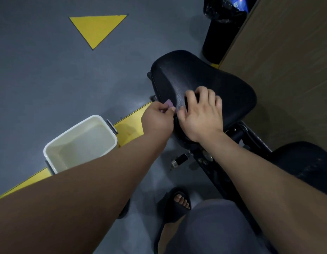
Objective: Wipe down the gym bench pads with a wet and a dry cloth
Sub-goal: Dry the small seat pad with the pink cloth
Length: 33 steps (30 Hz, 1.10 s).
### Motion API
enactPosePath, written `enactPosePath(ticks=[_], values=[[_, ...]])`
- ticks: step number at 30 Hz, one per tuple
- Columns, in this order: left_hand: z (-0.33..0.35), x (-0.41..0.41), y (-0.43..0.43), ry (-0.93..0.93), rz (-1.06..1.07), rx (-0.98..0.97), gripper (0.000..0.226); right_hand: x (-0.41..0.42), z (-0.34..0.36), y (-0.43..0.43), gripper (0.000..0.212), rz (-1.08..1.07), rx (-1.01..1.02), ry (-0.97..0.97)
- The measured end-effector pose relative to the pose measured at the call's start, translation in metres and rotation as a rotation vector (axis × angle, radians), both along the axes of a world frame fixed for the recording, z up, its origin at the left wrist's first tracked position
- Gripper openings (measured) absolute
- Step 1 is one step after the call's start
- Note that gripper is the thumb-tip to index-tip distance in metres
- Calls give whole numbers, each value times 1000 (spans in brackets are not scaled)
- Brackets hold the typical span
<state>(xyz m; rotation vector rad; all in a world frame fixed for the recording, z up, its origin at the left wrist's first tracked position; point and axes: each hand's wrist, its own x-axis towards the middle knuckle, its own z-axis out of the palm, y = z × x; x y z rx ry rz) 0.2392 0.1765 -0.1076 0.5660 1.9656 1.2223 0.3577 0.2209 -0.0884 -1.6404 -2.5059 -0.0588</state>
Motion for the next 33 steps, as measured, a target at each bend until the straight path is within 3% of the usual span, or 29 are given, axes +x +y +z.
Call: enactPosePath(ticks=[4, 7, 11, 22, 33], values=[[-4, -3, 21, -161, 151, -8, 14, 0, -2, 4, 44, -18, 3, 29], [-8, -17, 43, -151, 198, 4, 21, -2, -1, 6, 45, -41, 4, 48], [-11, -42, 61, -121, 180, 11, 26, -4, -3, 8, 45, -45, 0, 46], [-11, -29, 3, -336, 39, 16, 25, -8, 0, 7, 44, -53, 3, 20], [-25, -33, 57, -347, 323, 107, 36, -6, -10, 9, 41, -46, 64, 56]])
